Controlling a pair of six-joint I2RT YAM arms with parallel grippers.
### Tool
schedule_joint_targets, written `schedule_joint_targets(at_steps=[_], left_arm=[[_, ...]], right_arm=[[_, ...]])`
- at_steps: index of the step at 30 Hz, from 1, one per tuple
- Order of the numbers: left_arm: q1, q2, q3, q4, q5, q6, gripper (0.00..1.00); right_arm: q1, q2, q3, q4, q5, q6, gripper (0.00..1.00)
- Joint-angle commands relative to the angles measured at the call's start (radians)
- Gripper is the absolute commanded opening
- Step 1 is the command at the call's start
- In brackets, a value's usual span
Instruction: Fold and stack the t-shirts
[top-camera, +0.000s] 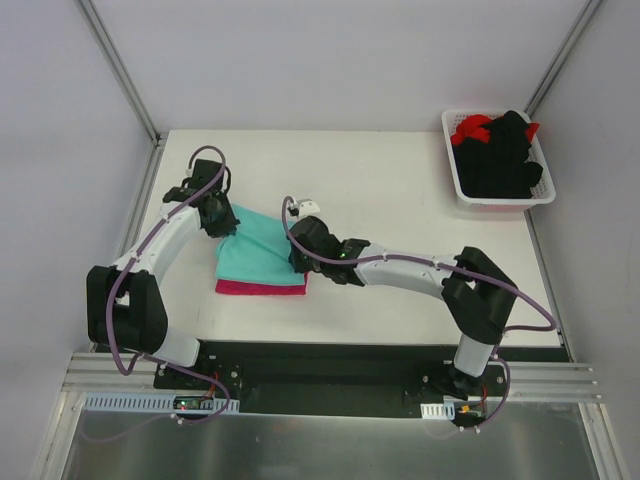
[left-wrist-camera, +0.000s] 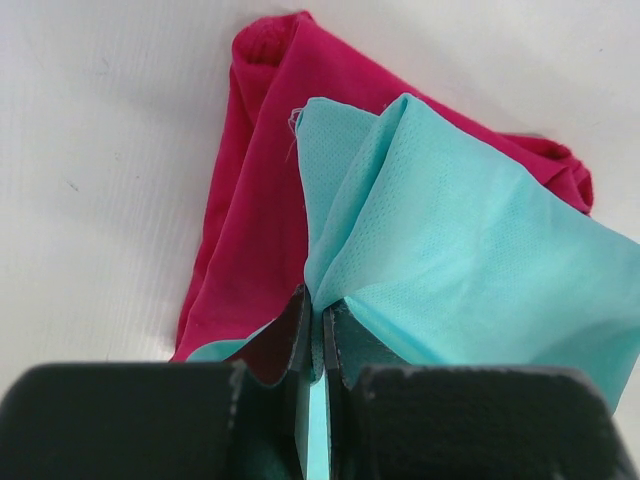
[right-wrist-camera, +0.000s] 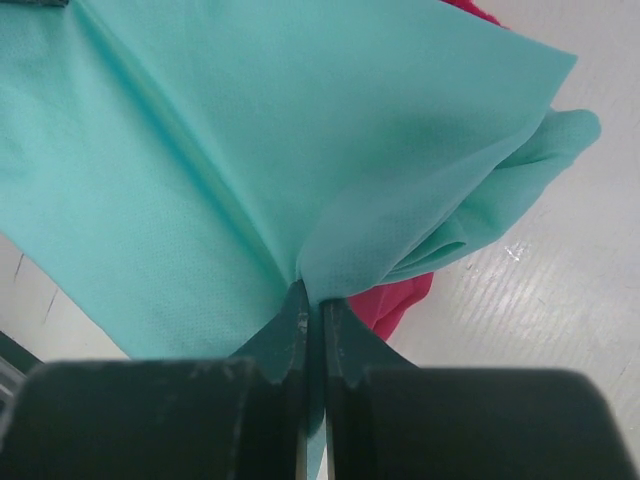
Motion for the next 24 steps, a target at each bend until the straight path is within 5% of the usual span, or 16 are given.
schedule_joint_targets(at_steps=[1,24], left_arm=[[0.02,-0.036,0.063,0.026,-0.033,0.007,0.0],[0.02,-0.038,-0.055,0.063,-0.004,-0.044,0.0]], right_arm=[[-0.017,-0.008,0.058,-0.054,0.019,-0.041,0.0],[-0.036,0.047,0.036,-0.041,-0.038,-0.016,0.0]])
